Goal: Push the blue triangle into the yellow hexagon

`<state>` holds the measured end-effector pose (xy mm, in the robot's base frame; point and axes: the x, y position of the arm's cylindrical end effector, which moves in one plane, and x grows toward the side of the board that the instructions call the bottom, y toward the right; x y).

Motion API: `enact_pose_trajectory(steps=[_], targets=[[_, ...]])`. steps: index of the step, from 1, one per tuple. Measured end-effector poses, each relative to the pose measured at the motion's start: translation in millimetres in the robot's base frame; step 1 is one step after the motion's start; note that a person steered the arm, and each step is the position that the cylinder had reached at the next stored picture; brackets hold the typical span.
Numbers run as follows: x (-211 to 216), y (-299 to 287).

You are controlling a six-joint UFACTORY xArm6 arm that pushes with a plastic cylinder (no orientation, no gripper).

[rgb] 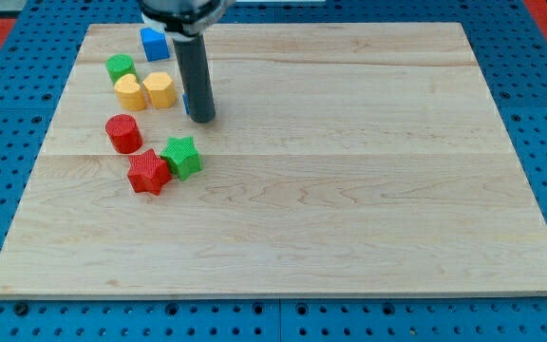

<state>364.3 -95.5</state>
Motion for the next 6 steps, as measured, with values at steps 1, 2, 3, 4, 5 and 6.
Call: enact_pose_trajectory(steps=[1, 2, 3, 4, 5, 6], targets=[[-10.0, 41.3], [-29.6, 9.0], [-18.9, -16.3], [39.8, 44.6], [123.2, 71.7], [126.8, 11.1]])
